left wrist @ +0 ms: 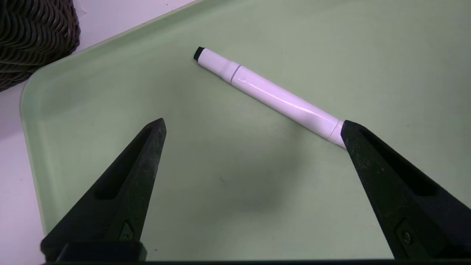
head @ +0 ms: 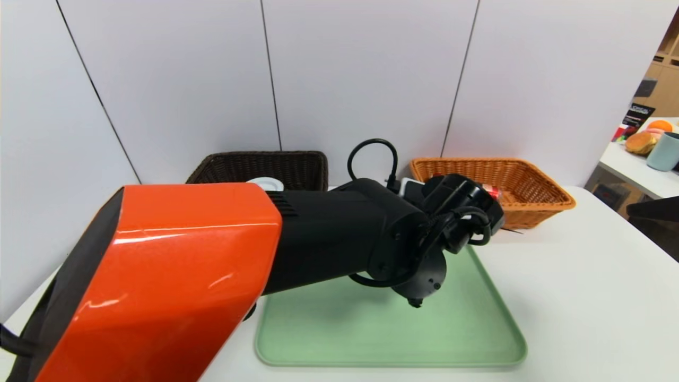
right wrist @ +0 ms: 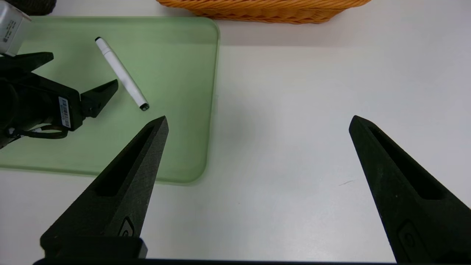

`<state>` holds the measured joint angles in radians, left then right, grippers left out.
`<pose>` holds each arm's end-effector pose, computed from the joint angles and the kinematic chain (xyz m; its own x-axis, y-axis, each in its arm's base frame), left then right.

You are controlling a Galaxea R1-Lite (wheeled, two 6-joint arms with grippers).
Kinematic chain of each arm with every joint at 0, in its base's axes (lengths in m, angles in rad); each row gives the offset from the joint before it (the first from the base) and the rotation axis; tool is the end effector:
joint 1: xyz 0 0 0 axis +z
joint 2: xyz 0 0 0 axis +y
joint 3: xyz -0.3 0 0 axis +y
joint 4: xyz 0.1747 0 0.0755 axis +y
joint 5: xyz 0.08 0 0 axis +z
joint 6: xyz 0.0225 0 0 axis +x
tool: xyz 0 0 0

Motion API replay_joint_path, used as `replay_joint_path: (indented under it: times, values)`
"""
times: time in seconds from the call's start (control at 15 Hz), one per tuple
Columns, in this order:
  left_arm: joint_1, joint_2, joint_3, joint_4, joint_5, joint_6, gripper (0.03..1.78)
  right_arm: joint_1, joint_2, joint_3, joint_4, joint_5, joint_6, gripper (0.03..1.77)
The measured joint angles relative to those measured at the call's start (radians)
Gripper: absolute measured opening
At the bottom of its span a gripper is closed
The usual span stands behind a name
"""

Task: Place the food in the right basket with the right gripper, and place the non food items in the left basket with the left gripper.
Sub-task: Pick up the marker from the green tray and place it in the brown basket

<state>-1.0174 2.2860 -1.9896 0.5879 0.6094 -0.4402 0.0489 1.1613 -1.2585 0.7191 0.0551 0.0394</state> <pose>0.2466 -0.3746 0.1715 0.7601 -0.1413 -0.6342 0.2854 0.9495 0.1304 0.1302 0.0076 0.3076 0.8079 0.0947 -0.5817 -0.0705 0.9955 0.0641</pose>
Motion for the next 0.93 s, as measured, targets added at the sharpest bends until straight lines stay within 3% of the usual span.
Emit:
replay_joint_path:
  times: [0.93]
  values:
    - [0.002,0.029,0.0,-0.014,0.002,0.006,1.69,0.0,-0.066,0.064,0.0,0.02,0.0,1.69]
